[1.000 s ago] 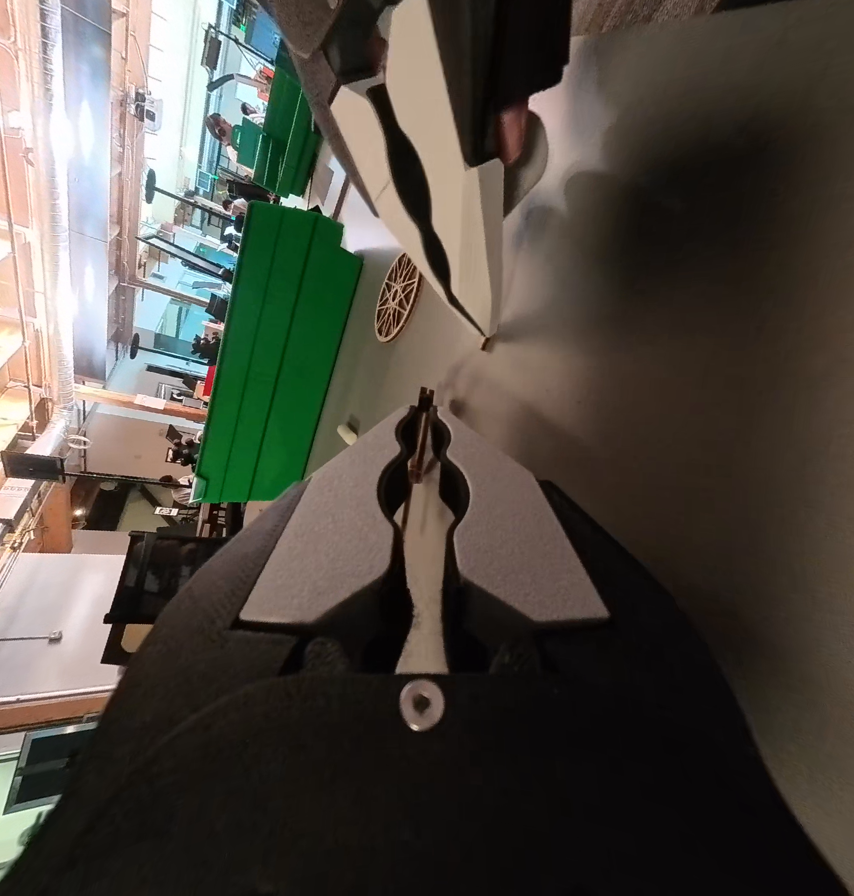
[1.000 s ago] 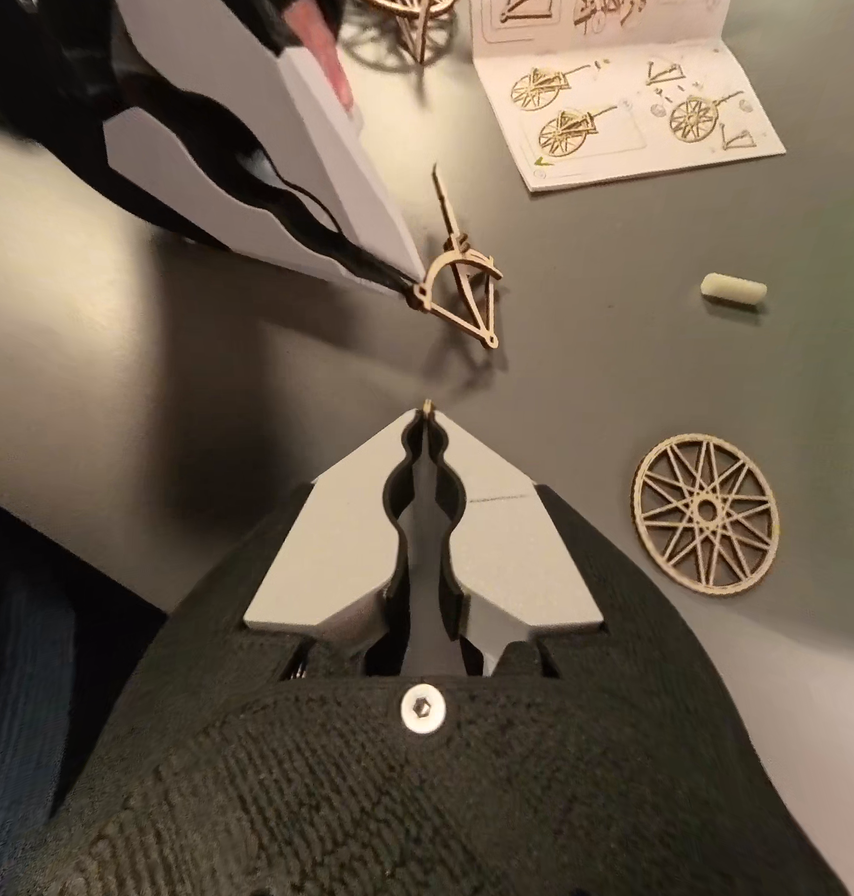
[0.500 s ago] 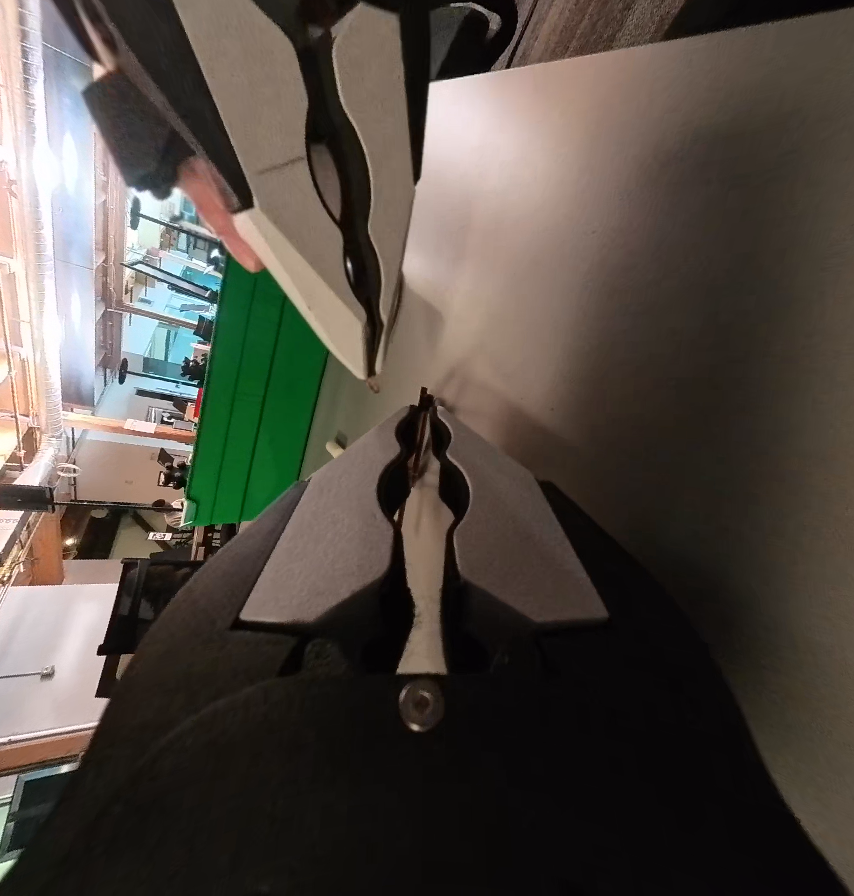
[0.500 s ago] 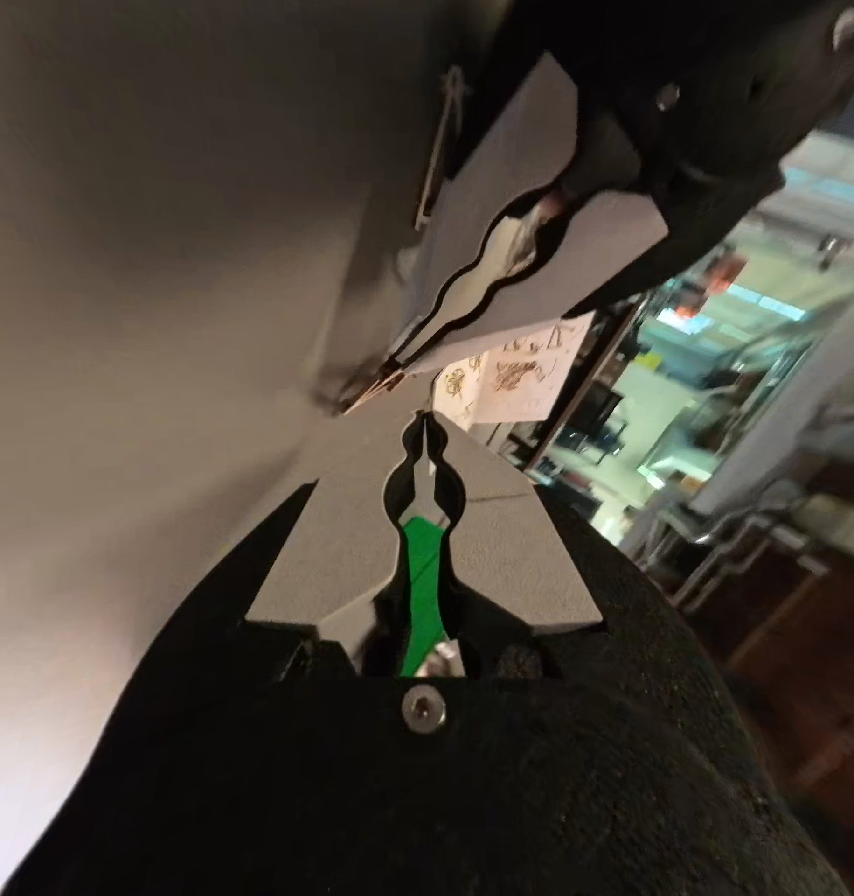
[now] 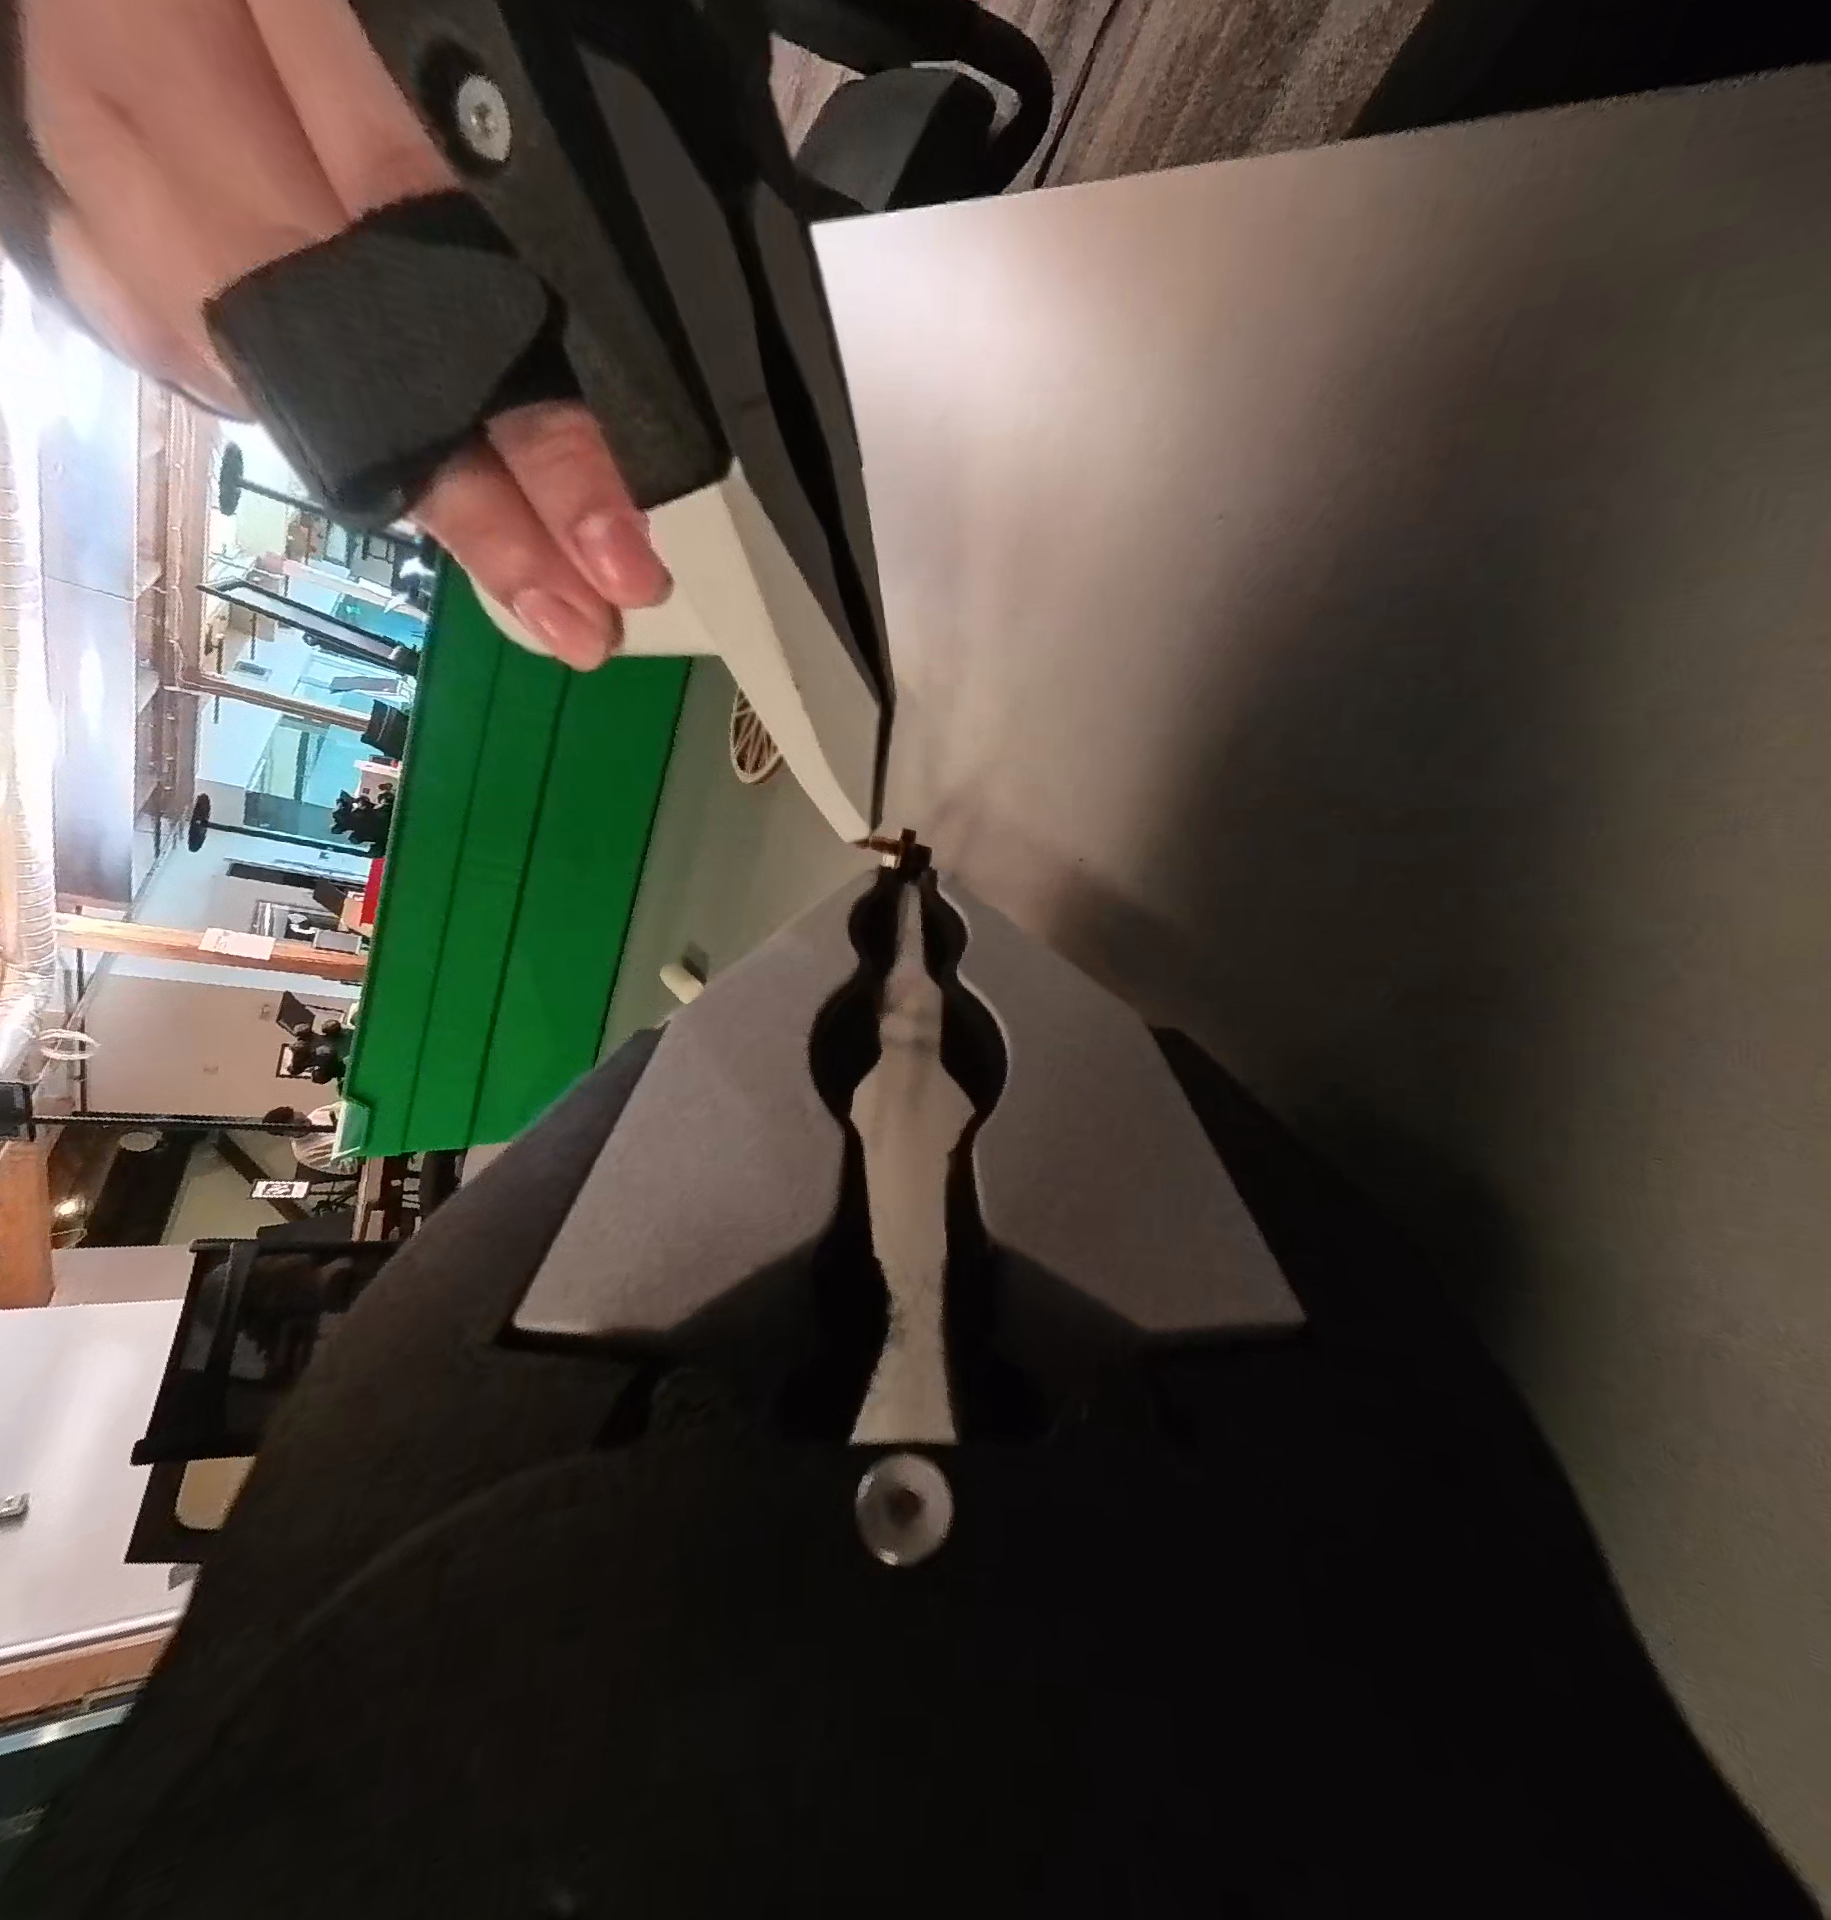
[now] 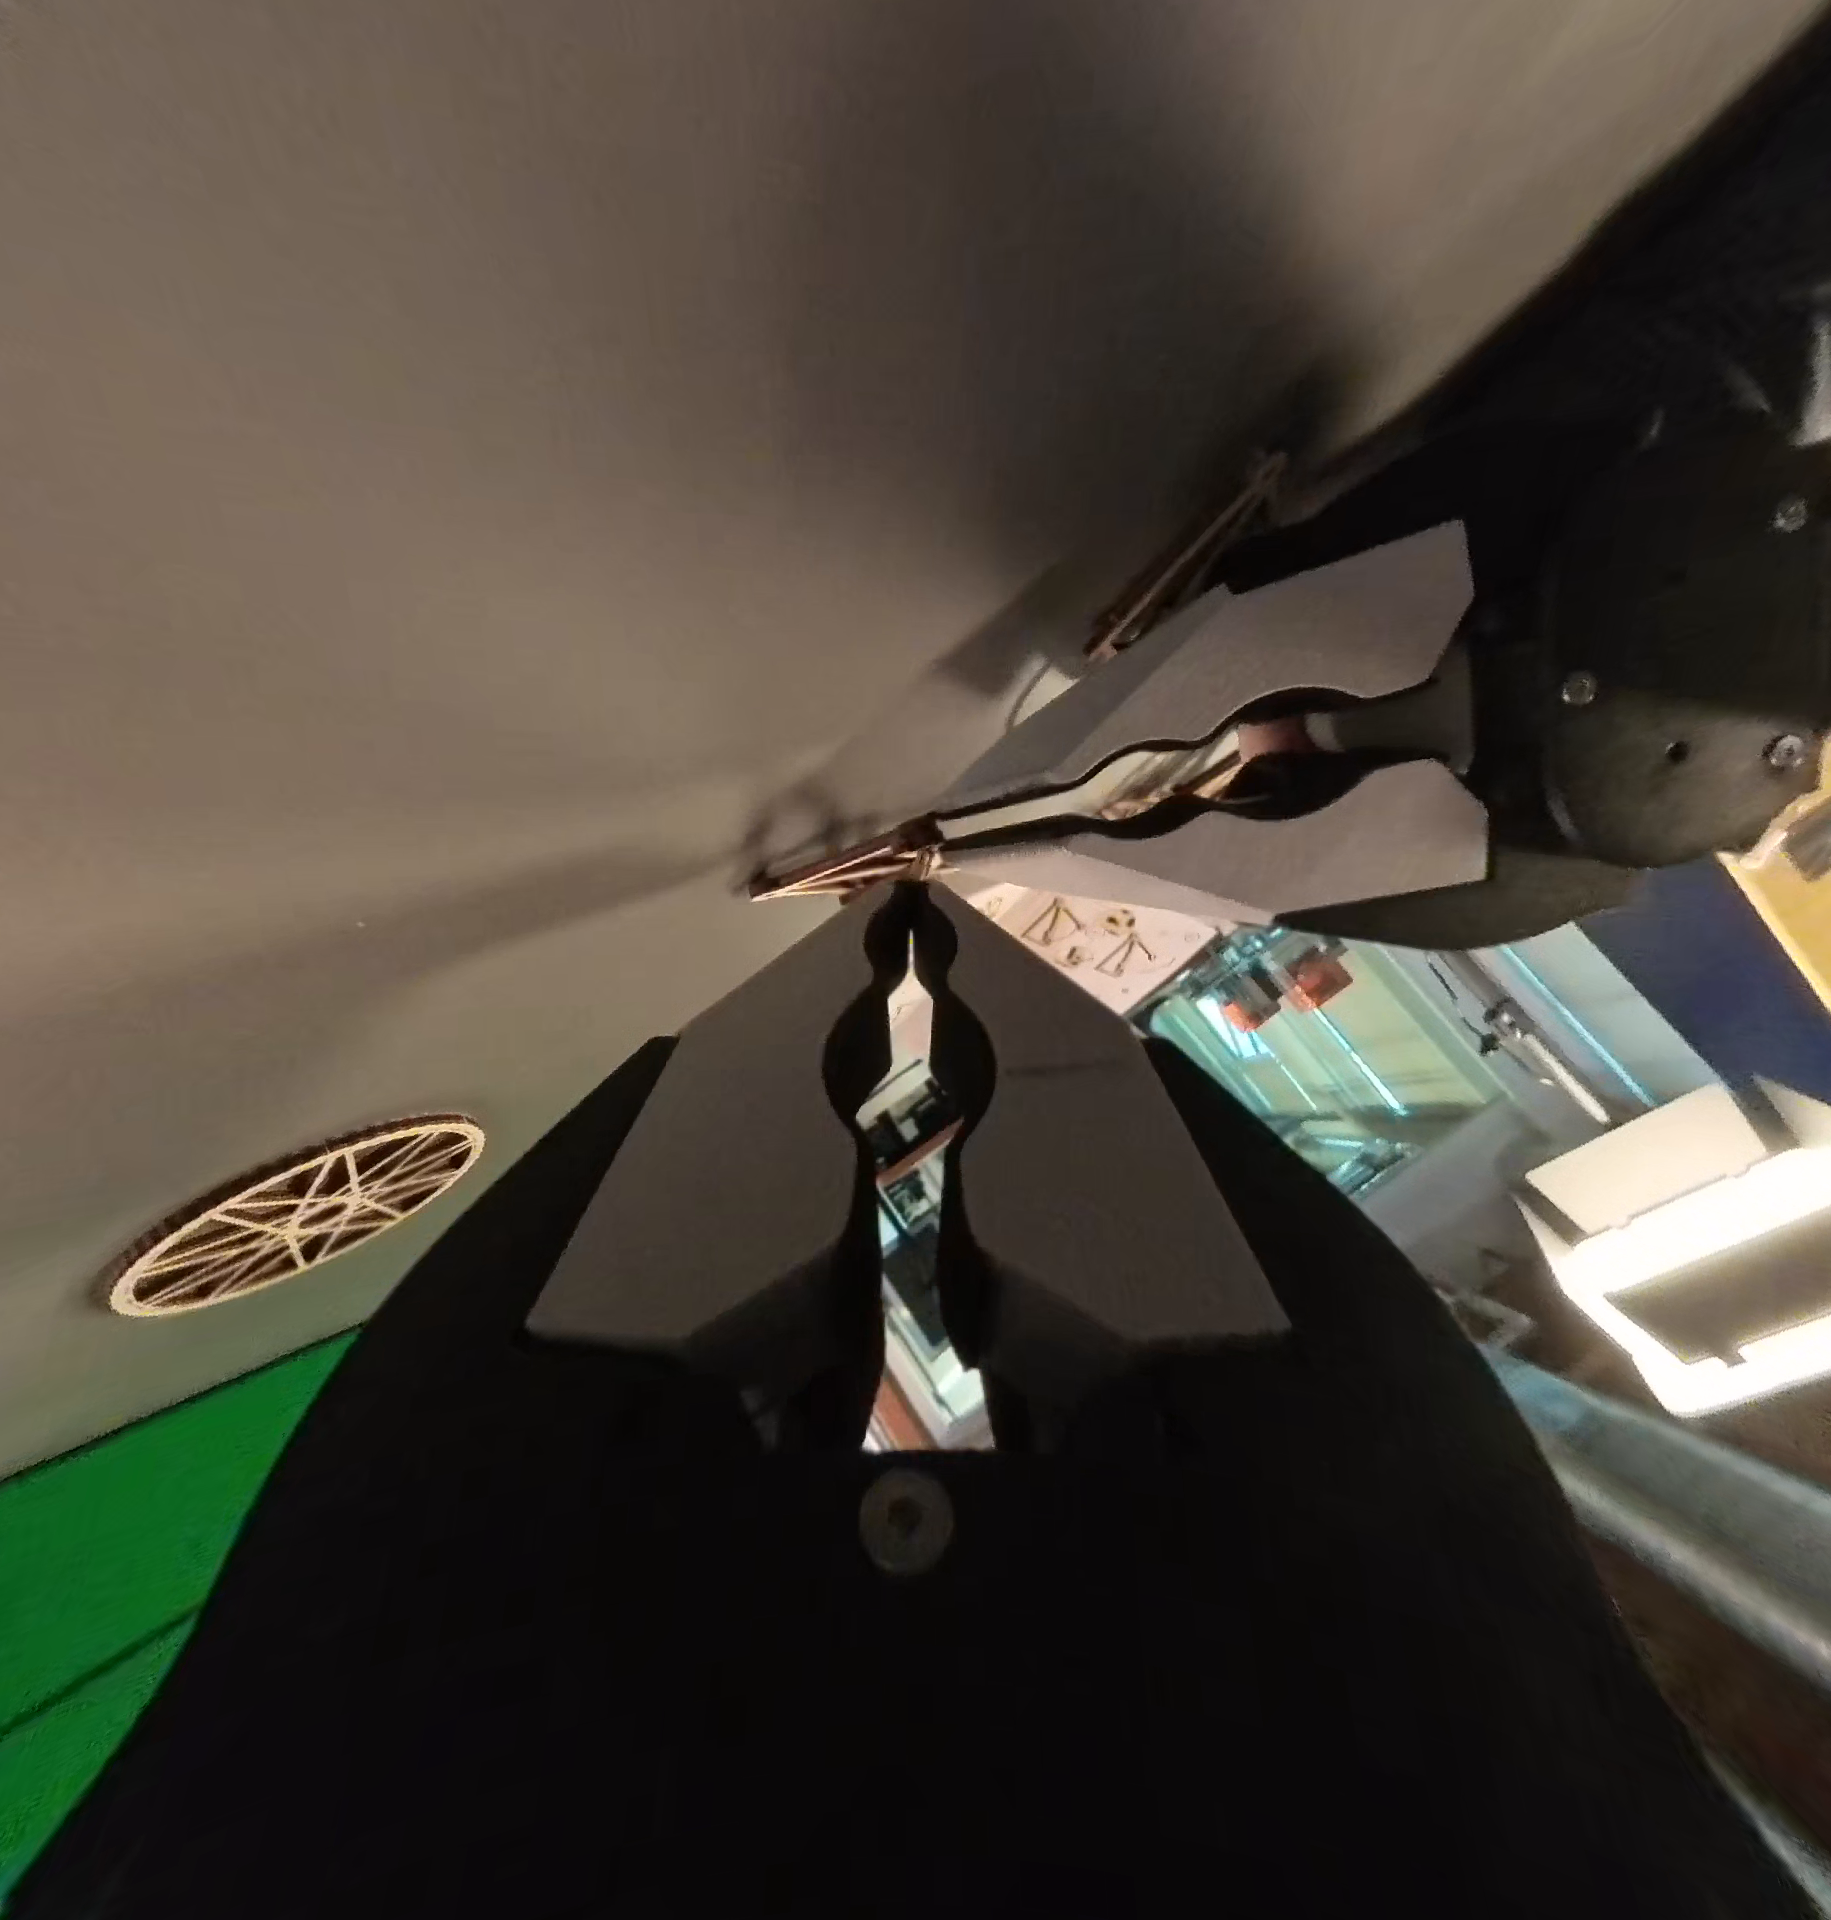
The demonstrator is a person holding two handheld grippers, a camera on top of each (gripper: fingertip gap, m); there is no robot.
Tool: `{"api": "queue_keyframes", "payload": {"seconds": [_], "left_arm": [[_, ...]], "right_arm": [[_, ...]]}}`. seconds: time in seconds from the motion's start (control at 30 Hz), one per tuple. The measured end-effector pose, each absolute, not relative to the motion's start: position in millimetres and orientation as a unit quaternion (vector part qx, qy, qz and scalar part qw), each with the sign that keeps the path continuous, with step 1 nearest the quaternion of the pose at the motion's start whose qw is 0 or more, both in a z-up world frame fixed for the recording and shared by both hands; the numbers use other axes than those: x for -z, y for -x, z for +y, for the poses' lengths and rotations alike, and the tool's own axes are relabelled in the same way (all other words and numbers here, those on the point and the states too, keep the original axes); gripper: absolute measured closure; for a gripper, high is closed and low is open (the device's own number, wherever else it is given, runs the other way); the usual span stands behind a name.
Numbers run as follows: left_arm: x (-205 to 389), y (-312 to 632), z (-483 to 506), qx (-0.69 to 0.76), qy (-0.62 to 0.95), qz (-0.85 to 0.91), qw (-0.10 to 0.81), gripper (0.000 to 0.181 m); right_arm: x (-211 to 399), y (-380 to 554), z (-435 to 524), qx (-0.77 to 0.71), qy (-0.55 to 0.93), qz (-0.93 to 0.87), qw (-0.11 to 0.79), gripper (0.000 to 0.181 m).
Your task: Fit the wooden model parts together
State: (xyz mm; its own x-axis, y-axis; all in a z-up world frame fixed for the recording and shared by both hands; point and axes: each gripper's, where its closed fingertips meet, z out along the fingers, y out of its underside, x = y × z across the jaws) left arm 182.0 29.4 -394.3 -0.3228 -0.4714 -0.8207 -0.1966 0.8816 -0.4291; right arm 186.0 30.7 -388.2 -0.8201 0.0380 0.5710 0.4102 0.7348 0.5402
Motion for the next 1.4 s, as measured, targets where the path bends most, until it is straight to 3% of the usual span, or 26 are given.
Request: {"api": "queue_keyframes", "payload": {"seconds": [0.3, 0.5, 0.63, 0.77, 1.03, 1.23, 1.4], "left_arm": [[394, -183, 31, 0.131, 0.215, 0.801, 0.544, 0.181], [393, -183, 31, 0.138, 0.220, 0.795, 0.547, 0.181], [380, -182, 28, 0.201, 0.256, 0.770, 0.549, 0.179], [359, -183, 26, 0.315, 0.326, 0.733, 0.507, 0.160], [350, -186, 31, 0.352, 0.455, 0.708, 0.409, 0.156], [376, -166, 47, 0.280, 0.552, 0.693, 0.371, 0.163], [384, -160, 42, 0.265, 0.605, 0.652, 0.372, 0.163]], "right_arm": [[385, -185, 37, 0.352, 0.099, -0.895, 0.254, 0.181], [387, -193, 38, 0.353, 0.155, -0.884, 0.265, 0.181], [386, -202, 41, 0.346, 0.276, -0.839, 0.315, 0.181], [385, -210, 39, 0.342, 0.374, -0.774, 0.380, 0.181], [370, -213, 46, 0.349, 0.430, -0.681, 0.479, 0.181], [369, -224, 49, 0.123, 0.622, -0.562, 0.531, 0.181], [376, -197, 29, -0.195, 0.751, -0.449, 0.443, 0.171]]}}
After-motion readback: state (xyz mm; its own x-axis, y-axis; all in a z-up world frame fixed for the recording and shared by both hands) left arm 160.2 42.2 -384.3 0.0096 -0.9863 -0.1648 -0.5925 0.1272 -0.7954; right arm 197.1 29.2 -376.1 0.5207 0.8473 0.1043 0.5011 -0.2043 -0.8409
